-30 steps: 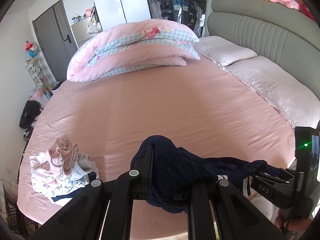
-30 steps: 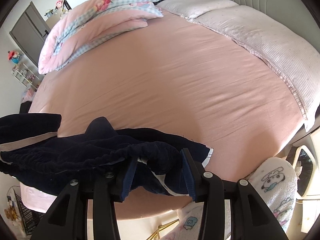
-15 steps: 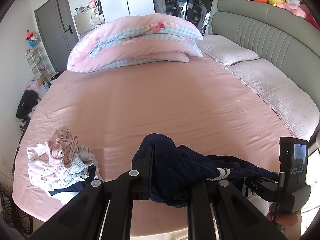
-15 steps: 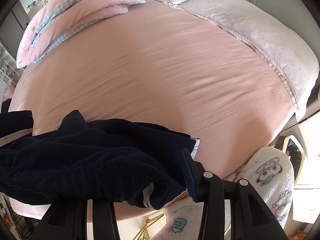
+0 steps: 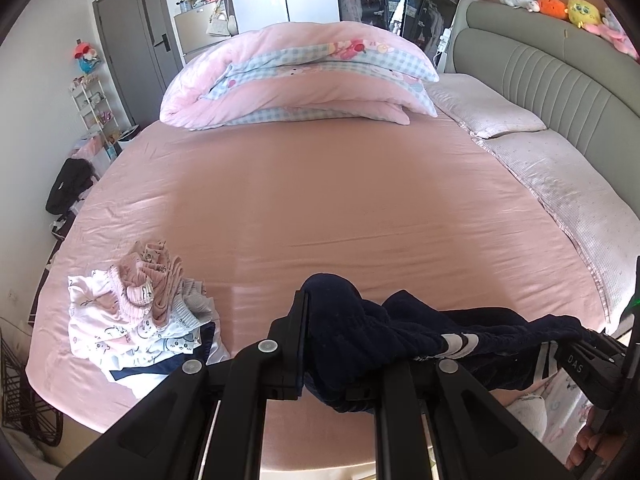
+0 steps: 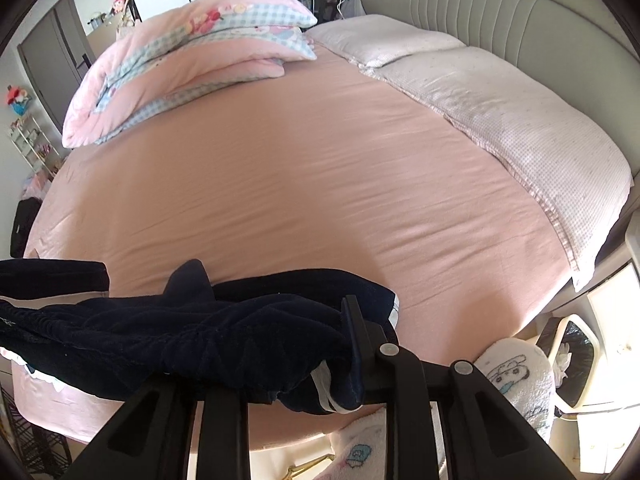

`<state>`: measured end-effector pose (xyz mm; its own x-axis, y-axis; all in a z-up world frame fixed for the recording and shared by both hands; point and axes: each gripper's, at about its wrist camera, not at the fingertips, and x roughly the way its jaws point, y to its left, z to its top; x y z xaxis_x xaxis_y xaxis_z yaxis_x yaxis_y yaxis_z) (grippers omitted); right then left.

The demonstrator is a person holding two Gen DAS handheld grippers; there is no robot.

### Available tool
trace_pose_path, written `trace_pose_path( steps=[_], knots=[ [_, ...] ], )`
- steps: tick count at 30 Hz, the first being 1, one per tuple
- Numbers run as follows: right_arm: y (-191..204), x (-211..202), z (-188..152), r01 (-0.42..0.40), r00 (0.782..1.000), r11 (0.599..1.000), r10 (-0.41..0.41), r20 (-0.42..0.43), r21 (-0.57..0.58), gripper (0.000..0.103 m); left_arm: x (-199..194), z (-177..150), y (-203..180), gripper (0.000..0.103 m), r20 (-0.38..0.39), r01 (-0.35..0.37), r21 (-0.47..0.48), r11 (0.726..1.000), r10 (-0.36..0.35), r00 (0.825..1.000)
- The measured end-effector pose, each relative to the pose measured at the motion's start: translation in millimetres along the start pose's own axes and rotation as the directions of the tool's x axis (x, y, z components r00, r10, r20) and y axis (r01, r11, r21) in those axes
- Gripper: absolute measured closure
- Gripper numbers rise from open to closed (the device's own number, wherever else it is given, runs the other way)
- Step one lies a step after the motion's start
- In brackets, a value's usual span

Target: Fold clothes

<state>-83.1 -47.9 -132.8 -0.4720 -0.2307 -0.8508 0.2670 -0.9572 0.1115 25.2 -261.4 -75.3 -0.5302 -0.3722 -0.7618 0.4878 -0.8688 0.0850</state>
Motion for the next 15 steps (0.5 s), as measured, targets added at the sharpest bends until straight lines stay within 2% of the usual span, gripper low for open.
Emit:
trace_pose_path(
  steps=[9, 15],
  knots=[
    [7, -28, 13, 0.013, 0.997, 1.0, -0.011, 0.073, -0.024, 0.08, -5, 3, 3, 0.092, 0.024, -0.008, 0.002, 1.0, 0.008, 1.0],
    [5, -36, 23, 0.029, 0.995, 0.999, -0.026, 0.096, -0.029, 0.08, 7, 16, -2, 0.092, 0.011, 0.016, 0.031, 0.999, -0.017, 1.0]
  ],
)
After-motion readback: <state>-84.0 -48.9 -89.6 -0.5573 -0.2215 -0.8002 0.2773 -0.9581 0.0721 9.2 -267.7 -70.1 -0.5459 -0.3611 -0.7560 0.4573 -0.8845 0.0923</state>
